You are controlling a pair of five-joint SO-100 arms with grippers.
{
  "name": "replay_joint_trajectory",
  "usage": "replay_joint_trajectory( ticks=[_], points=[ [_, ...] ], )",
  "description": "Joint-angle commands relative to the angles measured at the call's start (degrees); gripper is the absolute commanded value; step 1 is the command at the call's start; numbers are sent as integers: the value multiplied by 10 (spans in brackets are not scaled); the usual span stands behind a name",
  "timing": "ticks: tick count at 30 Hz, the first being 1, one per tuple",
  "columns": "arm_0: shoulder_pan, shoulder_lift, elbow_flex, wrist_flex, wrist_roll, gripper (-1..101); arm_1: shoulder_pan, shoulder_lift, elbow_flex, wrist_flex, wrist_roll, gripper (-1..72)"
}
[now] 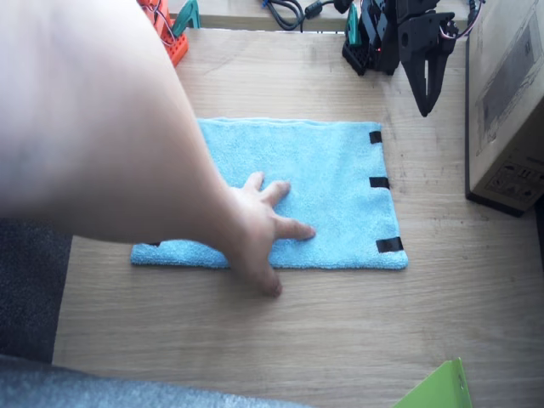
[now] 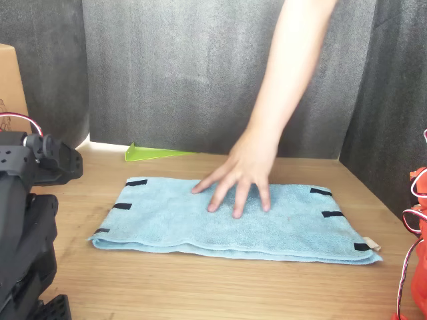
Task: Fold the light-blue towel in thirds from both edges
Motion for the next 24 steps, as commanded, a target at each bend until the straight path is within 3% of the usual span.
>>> replay_joint_trajectory(
  ticks=[1,13,24],
  points=[
    [4,3,4,1,6,-3,1,-1,-5,9,4,-1],
    [4,3,4,1,7,-3,-18,-1,-6,9,21,-1],
    [2,3,4,1,7,-3,11,0,-6,9,-1,-1]
  ],
)
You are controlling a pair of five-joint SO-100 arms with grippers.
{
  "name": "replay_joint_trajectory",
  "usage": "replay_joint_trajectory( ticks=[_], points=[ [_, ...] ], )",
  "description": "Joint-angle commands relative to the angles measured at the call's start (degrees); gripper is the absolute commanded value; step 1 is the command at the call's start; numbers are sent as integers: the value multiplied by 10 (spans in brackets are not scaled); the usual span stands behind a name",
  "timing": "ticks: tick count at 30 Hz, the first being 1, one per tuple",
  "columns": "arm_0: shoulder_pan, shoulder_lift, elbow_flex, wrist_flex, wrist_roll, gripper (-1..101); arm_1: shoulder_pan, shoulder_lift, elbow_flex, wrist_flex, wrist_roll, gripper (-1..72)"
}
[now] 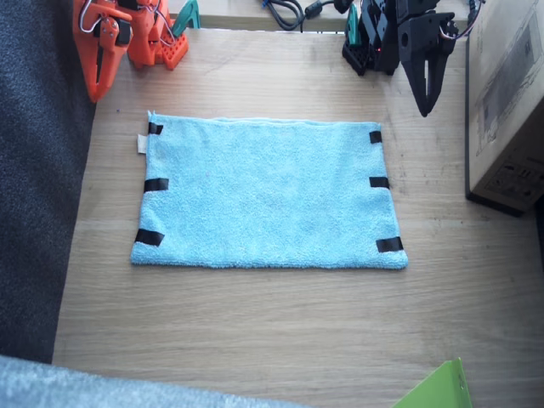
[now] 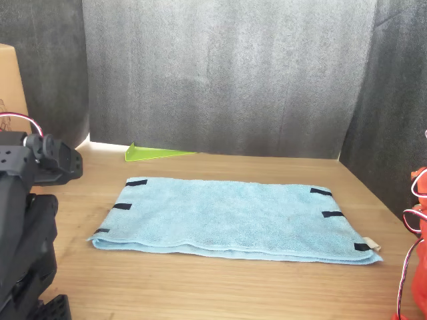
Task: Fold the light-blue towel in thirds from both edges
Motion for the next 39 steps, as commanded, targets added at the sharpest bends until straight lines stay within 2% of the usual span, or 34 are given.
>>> replay_joint_trajectory(
  ticks=[1,18,24,26,32,34,37,39],
  points=[
    [2,3,4,1,5,-3,11,0,-6,9,0,-1],
    [8,3,4,1,-1,-3,7,0,-6,9,3,-1],
    [0,3,5,-3,21,-3,10,0,-5,0,-67,-1],
    [-3,3,5,-3,33,-4,6,0,-9,-10,-111,-1],
    [13,-8,-33,24,74,-4,5,-6,-40,-11,-152,-1],
    [23,-58,-62,19,82,-4,2,-62,-76,-25,-162,-1],
    [30,-166,-123,7,93,-4,-4,-270,-182,-57,-175,-1],
    [32,-221,-159,1,100,-4,-6,-412,-284,-43,-182,-1]
  ],
)
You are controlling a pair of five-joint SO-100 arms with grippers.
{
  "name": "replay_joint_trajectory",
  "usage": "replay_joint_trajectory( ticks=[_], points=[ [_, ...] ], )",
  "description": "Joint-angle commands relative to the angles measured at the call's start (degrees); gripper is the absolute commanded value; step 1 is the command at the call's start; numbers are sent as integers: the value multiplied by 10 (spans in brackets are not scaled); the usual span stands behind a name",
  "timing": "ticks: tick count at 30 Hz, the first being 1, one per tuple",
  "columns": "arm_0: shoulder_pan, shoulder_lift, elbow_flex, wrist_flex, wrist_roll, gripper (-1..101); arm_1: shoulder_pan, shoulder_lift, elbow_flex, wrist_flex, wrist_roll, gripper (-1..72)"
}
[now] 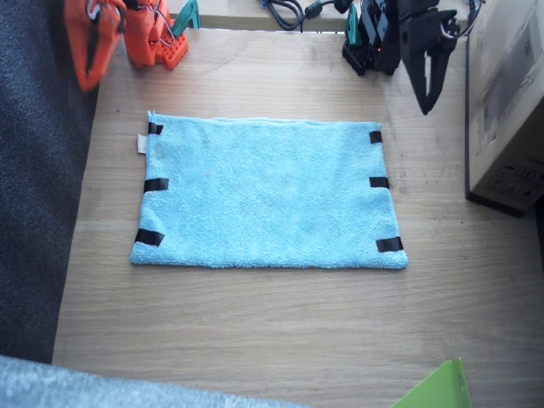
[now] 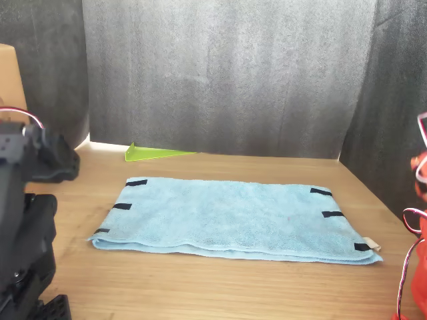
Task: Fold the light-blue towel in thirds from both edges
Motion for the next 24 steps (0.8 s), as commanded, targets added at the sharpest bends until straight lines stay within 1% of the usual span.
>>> replay_joint_trajectory(
  ticks=[1,2,4,6,8,10,12,13,15,17,19,24],
  points=[
    [1,-91,-78,-6,21,-4,5,-272,-153,18,-16,-1],
    [-4,-123,-99,-6,24,-4,12,-316,-200,40,-24,-1],
    [-13,-205,-151,-1,31,-4,35,-377,-274,72,-20,1],
    [-19,-288,-204,4,34,-4,54,-403,-323,86,3,6],
    [-24,-367,-260,18,40,-4,74,-424,-353,94,15,43],
    [-30,-428,-305,37,40,-3,95,-476,-394,120,32,92],
    [-41,-473,-337,50,37,-3,111,-558,-440,150,41,102],
    [-50,-496,-350,56,38,-3,114,-587,-448,152,43,91],
    [-63,-539,-366,60,35,2,121,-615,-441,134,42,94],
    [-69,-562,-369,59,36,77,130,-647,-443,134,44,109],
    [-67,-570,-367,54,34,97,140,-665,-439,131,46,110],
    [-70,-570,-356,52,43,157,161,-678,-441,129,47,139]
  ],
)
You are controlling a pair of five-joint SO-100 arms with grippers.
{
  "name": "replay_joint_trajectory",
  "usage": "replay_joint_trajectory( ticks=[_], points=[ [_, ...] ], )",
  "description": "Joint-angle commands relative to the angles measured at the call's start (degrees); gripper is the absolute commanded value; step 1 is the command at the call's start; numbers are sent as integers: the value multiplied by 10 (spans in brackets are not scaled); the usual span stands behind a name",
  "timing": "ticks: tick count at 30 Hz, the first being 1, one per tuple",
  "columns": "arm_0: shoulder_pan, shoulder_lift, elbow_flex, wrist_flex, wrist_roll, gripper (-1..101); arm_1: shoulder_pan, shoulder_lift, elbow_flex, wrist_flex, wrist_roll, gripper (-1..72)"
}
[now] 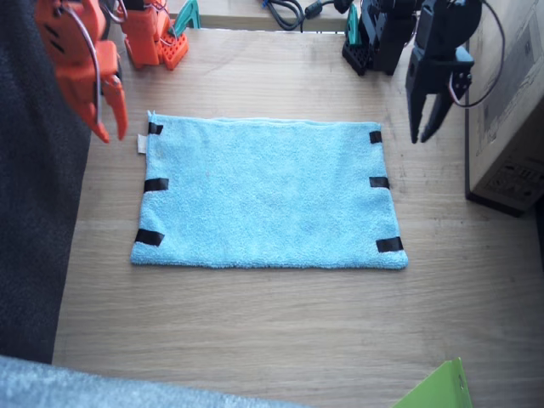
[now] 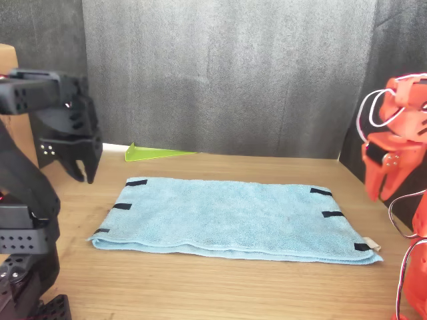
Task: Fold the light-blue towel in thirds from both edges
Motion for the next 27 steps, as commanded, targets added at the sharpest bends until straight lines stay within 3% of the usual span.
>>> replay_joint_trajectory(
  ticks=[1,18,27],
  points=[
    [-3,13,-4,7,12,168,20,3,-15,-2,11,150],
    [-30,22,34,1,12,194,97,-62,-9,-19,50,168],
    [-44,15,59,-16,15,208,97,-88,-3,-33,50,173]
  ],
)
